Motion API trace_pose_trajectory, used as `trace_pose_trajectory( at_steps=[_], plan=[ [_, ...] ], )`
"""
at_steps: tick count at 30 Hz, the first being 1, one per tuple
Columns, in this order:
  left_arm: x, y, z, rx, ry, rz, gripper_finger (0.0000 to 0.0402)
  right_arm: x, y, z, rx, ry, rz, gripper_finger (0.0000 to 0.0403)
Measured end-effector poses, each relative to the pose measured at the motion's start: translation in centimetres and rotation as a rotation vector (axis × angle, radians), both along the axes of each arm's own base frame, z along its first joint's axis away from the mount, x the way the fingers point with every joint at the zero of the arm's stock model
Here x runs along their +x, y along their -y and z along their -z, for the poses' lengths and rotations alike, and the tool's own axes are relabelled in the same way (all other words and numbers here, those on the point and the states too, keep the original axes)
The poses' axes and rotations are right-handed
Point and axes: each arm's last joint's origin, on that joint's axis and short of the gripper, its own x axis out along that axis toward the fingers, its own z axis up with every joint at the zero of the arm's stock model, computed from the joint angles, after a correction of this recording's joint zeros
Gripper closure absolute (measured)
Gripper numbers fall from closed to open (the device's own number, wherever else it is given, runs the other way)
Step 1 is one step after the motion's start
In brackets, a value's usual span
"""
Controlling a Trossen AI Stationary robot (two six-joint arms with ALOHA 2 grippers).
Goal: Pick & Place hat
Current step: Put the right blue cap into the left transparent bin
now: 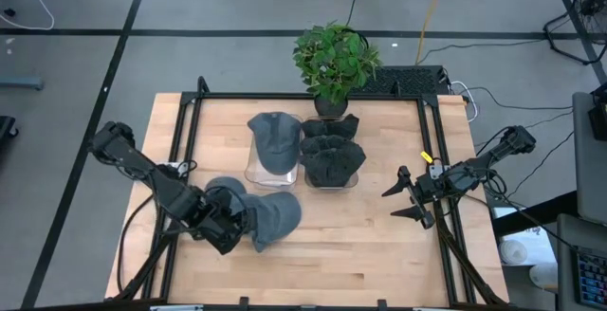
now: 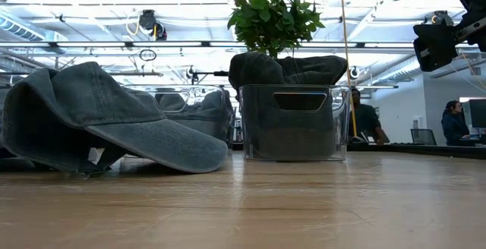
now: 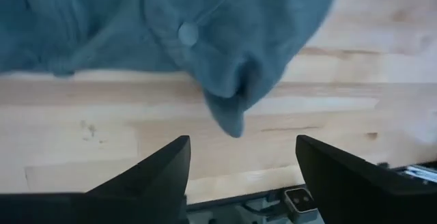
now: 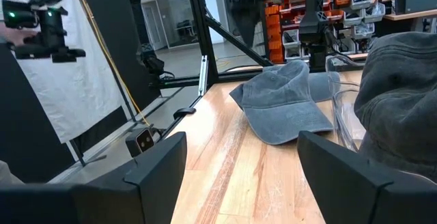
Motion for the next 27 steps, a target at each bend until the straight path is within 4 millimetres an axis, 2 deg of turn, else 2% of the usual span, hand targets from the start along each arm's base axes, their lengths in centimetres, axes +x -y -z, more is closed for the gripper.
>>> trace_pose_trajectory(
  at_steps=[8, 13, 22, 27],
  plan=[
    [-0.5, -0.3, 3.9, -0.021, -0.068, -0.095, 0.0149, 0.0, 0.0, 0.0, 0.0, 0.0, 0.0, 0.0135],
    [-0.8, -1.3, 5.9, 0.008, -0.121, -0.169, 0.0159, 0.0, 0.0, 0.0, 0.0, 0.0, 0.0, 0.0135],
    [-0.1, -2.6, 8.7, -0.008, -0.059, -0.21, 0.0166, 0.0, 0.0, 0.0, 0.0, 0.0, 0.0, 0.0135],
    [-0.3, -2.8, 9.2, 0.003, -0.069, -0.208, 0.0169, 0.0, 0.0, 0.0, 0.0, 0.0, 0.0, 0.0135]
  ],
)
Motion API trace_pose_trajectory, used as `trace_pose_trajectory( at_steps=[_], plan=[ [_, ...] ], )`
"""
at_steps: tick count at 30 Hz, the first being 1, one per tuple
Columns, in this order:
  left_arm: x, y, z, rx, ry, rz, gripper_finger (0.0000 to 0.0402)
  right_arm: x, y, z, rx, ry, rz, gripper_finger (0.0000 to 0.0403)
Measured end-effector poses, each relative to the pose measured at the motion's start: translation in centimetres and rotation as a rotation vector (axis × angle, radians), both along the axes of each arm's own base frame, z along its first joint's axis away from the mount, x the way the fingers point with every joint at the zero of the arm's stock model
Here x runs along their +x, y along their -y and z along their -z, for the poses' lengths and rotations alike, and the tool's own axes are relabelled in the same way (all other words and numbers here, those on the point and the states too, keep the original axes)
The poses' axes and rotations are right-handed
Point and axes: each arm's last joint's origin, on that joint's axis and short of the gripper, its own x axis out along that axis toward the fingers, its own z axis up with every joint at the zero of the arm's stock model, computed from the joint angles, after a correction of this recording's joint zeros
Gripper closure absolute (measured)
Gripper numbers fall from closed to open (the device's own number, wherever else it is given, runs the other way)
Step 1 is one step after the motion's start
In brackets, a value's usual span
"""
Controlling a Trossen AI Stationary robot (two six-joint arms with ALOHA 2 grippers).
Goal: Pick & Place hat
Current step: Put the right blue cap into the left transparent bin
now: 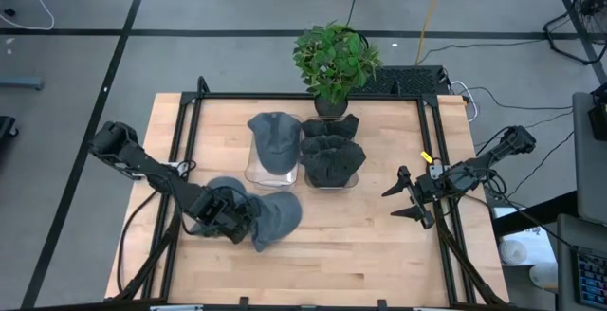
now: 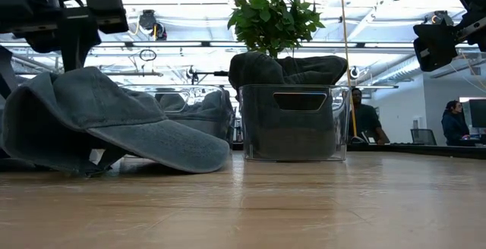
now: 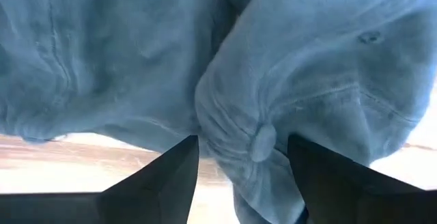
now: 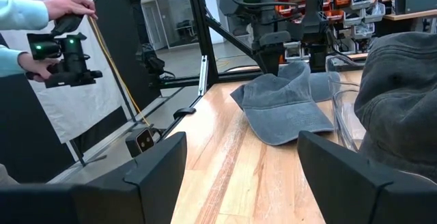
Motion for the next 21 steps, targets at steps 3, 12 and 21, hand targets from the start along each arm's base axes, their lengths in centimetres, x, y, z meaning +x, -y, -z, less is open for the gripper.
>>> trace_pose_trajectory(
  at_steps=[3, 12, 21],
  plan=[
    [-0.18, -0.17, 0.17, 0.025, -0.011, 0.0, 0.0174, 0.0, 0.0, 0.0, 0.0, 0.0, 0.0, 0.0135],
    [-0.53, -0.36, 0.25, 0.054, -0.04, -0.009, 0.025, 0.0, 0.0, 0.0, 0.0, 0.0, 0.0, 0.0135],
    [-0.61, -0.2, 0.25, 0.062, -0.039, 0.025, 0.0376, 0.0, 0.0, 0.0, 0.0, 0.0, 0.0, 0.0135]
  ],
)
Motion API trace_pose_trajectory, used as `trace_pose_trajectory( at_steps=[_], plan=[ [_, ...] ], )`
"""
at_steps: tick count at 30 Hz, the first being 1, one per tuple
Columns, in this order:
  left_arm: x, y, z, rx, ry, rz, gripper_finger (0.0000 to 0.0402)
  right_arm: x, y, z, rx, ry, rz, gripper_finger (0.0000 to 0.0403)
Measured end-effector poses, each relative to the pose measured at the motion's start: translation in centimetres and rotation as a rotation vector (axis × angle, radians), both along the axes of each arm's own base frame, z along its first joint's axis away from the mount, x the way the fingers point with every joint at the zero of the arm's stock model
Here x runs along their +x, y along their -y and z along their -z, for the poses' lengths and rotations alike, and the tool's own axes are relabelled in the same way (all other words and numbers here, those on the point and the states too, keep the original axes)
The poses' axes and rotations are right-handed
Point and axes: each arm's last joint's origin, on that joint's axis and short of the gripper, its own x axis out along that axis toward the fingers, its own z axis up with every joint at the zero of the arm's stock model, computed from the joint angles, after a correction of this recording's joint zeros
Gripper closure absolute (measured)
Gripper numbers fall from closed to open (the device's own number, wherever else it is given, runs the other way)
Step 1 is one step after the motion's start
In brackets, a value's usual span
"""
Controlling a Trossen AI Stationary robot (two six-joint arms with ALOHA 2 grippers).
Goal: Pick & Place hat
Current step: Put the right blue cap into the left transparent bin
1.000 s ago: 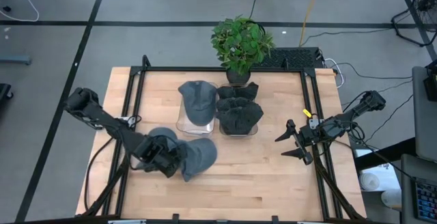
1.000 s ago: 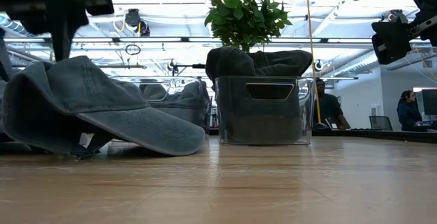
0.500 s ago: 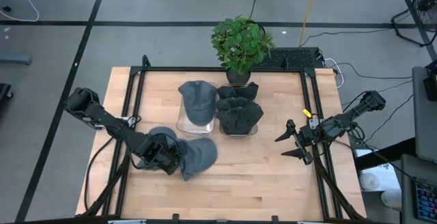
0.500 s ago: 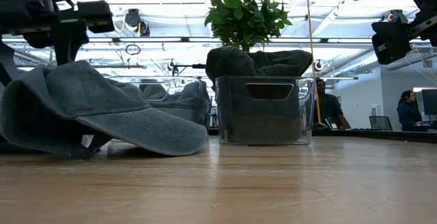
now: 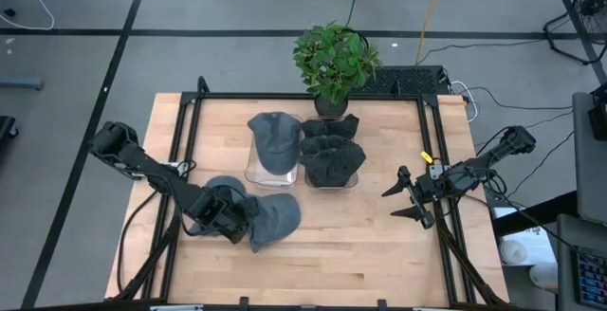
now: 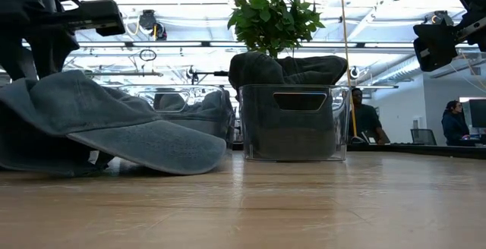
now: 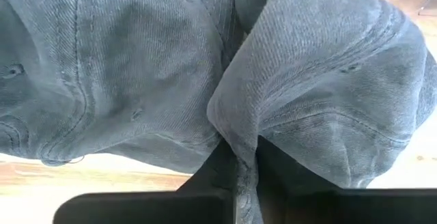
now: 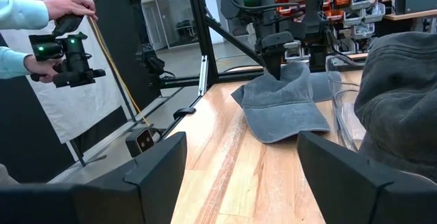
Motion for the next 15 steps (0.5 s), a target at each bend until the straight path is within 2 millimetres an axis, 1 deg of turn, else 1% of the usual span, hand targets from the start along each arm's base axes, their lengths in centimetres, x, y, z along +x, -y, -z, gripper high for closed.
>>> trace_pose_trajectory(
  at_steps=[2, 6, 10, 15],
  plan=[
    [0.0, 0.0, 0.0, 0.0, 0.0, 0.0, 0.0376, 0.0, 0.0, 0.0, 0.0, 0.0, 0.0, 0.0135],
    [0.04, 0.05, 0.0, -0.013, -0.003, 0.009, 0.0358, 0.0, 0.0, 0.0, 0.0, 0.0, 0.0, 0.0135],
    [0.23, 0.3, -0.11, -0.047, 0.0, 0.07, 0.0375, 0.0, 0.0, 0.0, 0.0, 0.0, 0.0, 0.0135],
    [0.5, 0.65, -0.96, -0.119, 0.055, 0.189, 0.0375, 0.0, 0.0, 0.0, 0.0, 0.0, 0.0, 0.0135]
  ],
)
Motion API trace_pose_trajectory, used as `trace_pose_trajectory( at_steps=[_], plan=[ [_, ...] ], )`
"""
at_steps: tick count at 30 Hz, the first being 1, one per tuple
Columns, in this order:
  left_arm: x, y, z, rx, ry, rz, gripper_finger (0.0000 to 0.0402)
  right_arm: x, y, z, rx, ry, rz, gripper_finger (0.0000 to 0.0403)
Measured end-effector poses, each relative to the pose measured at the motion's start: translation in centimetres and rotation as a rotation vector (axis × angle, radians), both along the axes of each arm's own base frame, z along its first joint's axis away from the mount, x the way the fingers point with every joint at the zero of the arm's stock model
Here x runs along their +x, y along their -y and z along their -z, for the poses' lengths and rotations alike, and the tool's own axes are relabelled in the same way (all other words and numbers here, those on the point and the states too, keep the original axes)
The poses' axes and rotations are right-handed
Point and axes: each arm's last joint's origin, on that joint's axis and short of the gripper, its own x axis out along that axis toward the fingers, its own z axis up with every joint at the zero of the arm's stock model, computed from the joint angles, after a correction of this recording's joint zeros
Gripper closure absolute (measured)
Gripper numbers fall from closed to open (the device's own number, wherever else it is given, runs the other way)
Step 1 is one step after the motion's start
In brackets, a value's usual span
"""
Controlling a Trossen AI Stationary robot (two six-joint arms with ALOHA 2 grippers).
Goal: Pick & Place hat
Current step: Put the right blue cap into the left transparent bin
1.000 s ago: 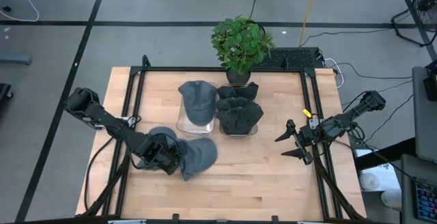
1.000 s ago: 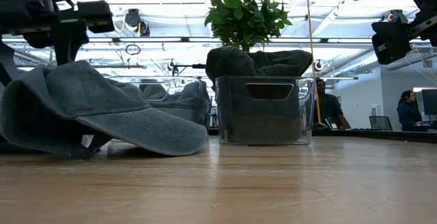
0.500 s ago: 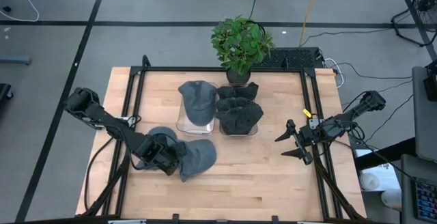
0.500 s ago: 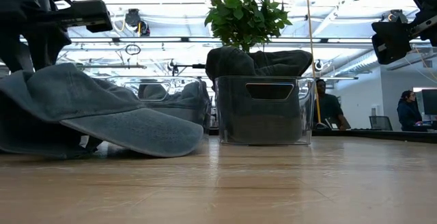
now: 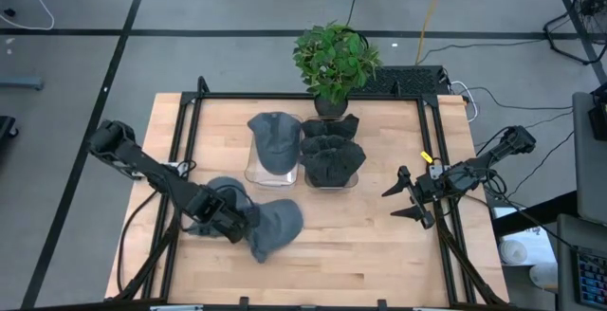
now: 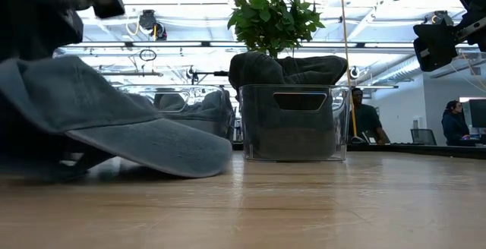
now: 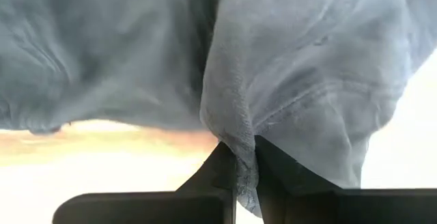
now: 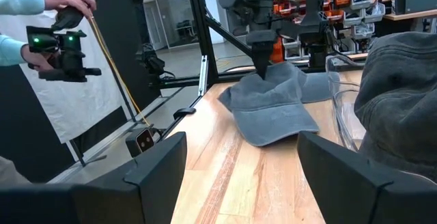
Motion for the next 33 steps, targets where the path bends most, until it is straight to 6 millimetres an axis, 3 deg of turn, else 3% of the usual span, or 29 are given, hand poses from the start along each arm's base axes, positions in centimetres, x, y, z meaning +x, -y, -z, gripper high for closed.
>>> trace_pose_trajectory(
  at_steps=[9, 22, 33],
  plan=[
    [0.1, -0.1, -2.8, -0.042, 0.138, 0.211, 0.0375, 0.0, 0.0, 0.0, 0.0, 0.0, 0.0, 0.0135],
    [-1.3, -1.8, -10.4, 0.057, 0.372, 0.682, 0.0375, 0.0, 0.0, 0.0, 0.001, 0.001, 0.0, 0.0135],
    [-2.9, -3.1, -14.9, 0.104, 0.422, 1.137, 0.0375, 0.0, 0.0, 0.0, 0.0, 0.0, 0.0, 0.0135]
  ],
)
